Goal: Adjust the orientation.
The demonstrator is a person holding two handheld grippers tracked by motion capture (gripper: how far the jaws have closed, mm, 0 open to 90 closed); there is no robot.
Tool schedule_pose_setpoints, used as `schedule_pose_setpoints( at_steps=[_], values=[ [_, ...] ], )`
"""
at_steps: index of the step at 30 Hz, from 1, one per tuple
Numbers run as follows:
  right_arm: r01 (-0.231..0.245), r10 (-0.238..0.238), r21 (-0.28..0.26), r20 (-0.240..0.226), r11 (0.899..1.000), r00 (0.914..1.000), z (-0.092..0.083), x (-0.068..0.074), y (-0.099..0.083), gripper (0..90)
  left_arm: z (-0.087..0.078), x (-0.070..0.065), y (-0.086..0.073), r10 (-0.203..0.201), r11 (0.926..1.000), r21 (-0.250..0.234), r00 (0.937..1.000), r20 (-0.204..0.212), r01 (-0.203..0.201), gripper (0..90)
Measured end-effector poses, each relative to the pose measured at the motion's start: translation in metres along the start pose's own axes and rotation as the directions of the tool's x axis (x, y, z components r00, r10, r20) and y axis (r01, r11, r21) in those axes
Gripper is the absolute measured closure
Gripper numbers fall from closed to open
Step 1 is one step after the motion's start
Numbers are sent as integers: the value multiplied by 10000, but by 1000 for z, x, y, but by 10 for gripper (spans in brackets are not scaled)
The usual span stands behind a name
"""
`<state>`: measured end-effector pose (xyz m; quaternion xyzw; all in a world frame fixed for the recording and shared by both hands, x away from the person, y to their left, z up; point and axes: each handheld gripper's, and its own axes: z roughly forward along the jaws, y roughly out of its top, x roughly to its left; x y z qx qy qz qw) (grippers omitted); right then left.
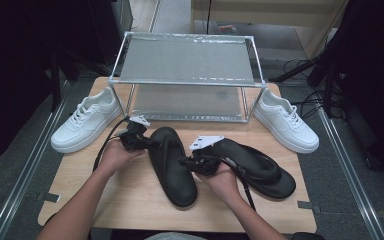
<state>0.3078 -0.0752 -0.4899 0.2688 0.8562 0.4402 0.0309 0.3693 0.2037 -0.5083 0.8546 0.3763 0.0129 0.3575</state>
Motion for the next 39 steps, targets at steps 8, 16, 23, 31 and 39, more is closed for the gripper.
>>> schedule_pose_setpoints(
  at_steps=[8,16,23,31,39],
  values=[
    [-492,489,19,698,9988,9964,-12,-16,-17,900,-21,-11,-35,-206,9997,156,9997,-125,208,899],
    [-657,620,573,654,9962,9959,1,-11,-29,900,-12,-19,-38,-305,9978,598,9995,111,298,900],
    [-852,815,544,661,9949,9945,2,-11,-28,900,-6,-20,-35,-259,9982,536,9997,15,258,900],
    [-897,870,428,610,9951,9943,6,-8,-26,900,-2,-11,-29,-568,9980,263,9982,-197,573,900],
    [-973,956,336,488,9947,9942,11,-6,-25,900,0,-5,-27,-769,9970,36,9968,-235,770,900]
  ],
)
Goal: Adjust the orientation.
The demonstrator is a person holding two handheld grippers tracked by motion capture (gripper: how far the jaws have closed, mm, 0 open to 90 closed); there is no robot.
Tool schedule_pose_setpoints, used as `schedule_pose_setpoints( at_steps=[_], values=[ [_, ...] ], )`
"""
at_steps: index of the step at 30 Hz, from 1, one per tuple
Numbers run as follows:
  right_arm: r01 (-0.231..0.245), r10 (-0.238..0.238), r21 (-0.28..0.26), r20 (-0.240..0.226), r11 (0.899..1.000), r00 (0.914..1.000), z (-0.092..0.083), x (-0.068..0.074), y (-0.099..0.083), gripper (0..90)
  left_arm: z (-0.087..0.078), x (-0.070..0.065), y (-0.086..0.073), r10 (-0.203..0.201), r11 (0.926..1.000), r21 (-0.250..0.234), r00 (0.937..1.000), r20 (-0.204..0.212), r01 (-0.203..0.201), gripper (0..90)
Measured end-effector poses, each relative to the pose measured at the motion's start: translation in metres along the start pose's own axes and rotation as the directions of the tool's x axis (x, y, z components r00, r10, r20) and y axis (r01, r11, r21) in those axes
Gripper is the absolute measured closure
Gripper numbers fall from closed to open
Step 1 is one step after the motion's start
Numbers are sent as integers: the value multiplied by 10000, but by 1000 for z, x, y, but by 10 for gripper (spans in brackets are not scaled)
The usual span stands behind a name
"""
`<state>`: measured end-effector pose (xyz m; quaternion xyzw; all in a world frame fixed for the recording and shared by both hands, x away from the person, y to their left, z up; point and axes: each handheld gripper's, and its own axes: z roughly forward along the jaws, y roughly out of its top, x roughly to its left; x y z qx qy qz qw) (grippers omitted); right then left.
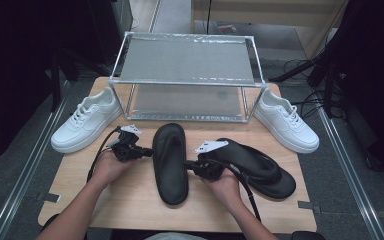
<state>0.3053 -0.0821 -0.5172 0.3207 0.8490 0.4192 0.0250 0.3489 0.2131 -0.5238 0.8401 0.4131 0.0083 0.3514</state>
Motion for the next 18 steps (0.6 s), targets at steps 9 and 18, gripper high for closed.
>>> schedule_pose_setpoints(
  at_steps=[9,18],
  values=[
    [9,-9,-9,-37,10000,10000,1,-2,1,872,-1,4,2,3,9998,-220,10000,46,-2,881],
    [-165,180,-789,181,9967,9997,-40,-22,11,759,-27,-17,12,450,9892,-1415,9976,535,-370,738]
  ],
)
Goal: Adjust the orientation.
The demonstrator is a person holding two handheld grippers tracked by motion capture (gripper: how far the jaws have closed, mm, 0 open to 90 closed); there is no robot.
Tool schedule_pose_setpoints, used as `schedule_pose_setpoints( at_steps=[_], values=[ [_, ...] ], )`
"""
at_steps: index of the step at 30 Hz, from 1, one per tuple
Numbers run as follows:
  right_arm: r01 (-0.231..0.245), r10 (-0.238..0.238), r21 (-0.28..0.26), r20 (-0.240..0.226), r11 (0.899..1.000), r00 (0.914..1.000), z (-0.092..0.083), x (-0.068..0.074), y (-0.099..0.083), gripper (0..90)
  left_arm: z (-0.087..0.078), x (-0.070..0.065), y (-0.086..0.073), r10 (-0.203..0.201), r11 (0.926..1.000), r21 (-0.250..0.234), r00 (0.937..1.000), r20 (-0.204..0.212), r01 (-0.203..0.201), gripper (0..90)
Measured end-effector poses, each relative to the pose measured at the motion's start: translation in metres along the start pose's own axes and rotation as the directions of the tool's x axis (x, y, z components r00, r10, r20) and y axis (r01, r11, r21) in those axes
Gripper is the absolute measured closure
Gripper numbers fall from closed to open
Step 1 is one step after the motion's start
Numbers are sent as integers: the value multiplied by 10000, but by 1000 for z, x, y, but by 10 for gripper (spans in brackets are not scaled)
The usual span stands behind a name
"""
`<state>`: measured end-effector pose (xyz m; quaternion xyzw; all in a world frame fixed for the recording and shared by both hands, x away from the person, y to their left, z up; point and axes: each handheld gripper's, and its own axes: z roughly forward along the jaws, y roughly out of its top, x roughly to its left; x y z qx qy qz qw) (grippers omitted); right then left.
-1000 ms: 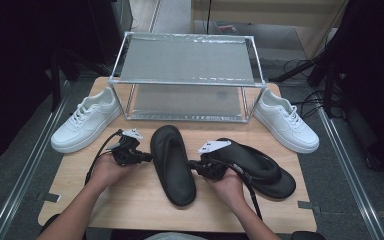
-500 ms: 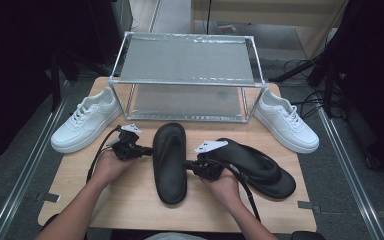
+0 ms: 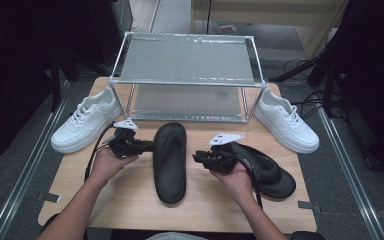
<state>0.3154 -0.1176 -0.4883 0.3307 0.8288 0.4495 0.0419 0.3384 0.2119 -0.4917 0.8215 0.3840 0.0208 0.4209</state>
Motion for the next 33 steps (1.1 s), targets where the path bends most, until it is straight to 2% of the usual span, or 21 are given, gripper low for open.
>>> schedule_pose_setpoints(
  at_steps=[4,7,9,10,13,16,20,26,29,33],
  values=[
    [-62,65,-131,203,9999,9998,-17,-11,3,728,0,-7,2,64,10000,56,9995,300,-65,623],
    [-93,101,-199,386,9998,9992,-31,-19,2,716,1,-13,3,349,9992,198,9992,207,-353,497],
    [-208,223,-278,550,9994,9982,-40,-26,-1,675,0,-16,5,574,9983,83,9983,141,-575,457],
    [-271,291,-343,594,9990,9978,-44,-29,-3,648,0,-16,5,590,9982,32,9980,216,-591,436],
    [-479,515,-490,747,9977,9959,-58,-37,-11,650,0,-19,6,557,9984,26,9973,487,-559,381],
    [-624,685,-657,952,9959,9931,-72,-45,-17,655,-1,-24,6,822,9966,41,9956,444,-824,368],
    [-715,823,-788,1436,9943,9862,-89,-56,-25,692,0,-28,8,966,9952,94,9945,414,-971,361],
    [-1058,1171,-624,2199,9924,9685,-115,-73,-41,889,5,-28,9,1107,9935,234,9929,436,-1117,361],
    [-1423,1508,-556,2082,9883,9664,-114,-75,-43,900,6,-27,10,1119,9931,306,9931,357,-1130,361],
    [-1224,1180,84,2086,9924,9709,-96,-69,-42,900,6,-28,11,1209,9922,258,9921,322,-1218,361]
  ],
)
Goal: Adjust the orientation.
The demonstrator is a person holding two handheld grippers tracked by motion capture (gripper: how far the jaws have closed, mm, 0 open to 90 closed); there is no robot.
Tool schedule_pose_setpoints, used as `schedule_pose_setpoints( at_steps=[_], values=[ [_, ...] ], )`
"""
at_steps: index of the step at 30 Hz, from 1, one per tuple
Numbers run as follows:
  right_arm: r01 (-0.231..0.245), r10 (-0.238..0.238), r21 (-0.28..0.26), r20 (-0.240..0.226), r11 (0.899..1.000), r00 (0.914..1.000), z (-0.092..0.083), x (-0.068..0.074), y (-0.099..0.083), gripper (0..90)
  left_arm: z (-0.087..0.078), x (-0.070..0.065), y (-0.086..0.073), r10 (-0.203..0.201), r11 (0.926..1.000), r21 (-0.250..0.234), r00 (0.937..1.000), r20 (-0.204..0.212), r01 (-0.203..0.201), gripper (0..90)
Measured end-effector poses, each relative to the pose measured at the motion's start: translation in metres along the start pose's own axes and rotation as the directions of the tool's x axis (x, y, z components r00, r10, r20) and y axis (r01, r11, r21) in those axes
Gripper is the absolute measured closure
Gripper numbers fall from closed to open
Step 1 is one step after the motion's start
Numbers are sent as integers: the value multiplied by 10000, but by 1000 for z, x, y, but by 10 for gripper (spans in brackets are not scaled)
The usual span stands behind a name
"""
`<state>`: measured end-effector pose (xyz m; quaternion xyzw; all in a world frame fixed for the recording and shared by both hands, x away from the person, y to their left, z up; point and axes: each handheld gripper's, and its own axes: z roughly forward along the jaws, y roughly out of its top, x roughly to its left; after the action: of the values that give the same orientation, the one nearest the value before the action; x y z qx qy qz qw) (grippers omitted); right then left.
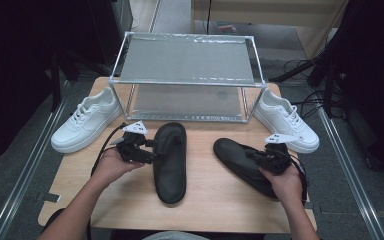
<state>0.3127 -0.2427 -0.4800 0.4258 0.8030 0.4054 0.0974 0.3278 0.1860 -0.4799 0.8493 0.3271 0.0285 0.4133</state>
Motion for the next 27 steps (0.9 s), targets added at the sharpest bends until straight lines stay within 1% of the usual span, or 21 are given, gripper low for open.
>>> schedule_pose_setpoints(
  at_steps=[1,4,5,8,10,13,16,17,19,23,25,27],
  values=[
    [40,-40,82,-8,10000,10000,3,2,0,900,0,0,0,7,10000,-38,10000,-2,-7,361],
    [-27,36,399,-221,9992,9998,14,7,-3,900,0,-1,1,17,9999,-123,10000,-7,-17,362],
    [95,-81,569,-246,9983,9997,19,9,-4,900,1,0,1,42,10000,-87,10000,-22,-42,362],
    [226,-201,867,-287,9960,9994,27,13,-4,900,2,1,1,25,10000,-33,10000,-63,-25,362],
    [272,-254,856,-221,9960,9994,30,14,-3,900,2,1,1,-3,10000,-24,10000,-61,3,362],
    [165,-142,928,-252,9955,9996,32,13,-2,900,2,2,1,-35,10000,-22,10000,-54,35,362],
    [216,-187,983,-299,9949,9994,31,14,-2,900,1,2,0,-21,10000,15,10000,-67,21,362],
    [175,-140,1049,-332,9943,9993,31,15,-2,900,1,2,0,-16,10000,20,10000,-81,16,362],
    [328,-284,1090,-420,9935,9987,32,17,-2,900,1,2,0,5,10000,24,10000,-100,-5,362],
    [427,-354,1174,-632,9922,9974,32,25,-5,900,1,2,0,8,10000,40,10000,-27,-8,362],
    [480,-394,1211,-727,9915,9966,32,28,-6,900,1,3,0,43,10000,18,10000,-73,-43,362],
    [508,-407,1276,-811,9905,9959,32,31,-6,900,0,3,0,-37,10000,-49,10000,-88,37,362]
  ],
)
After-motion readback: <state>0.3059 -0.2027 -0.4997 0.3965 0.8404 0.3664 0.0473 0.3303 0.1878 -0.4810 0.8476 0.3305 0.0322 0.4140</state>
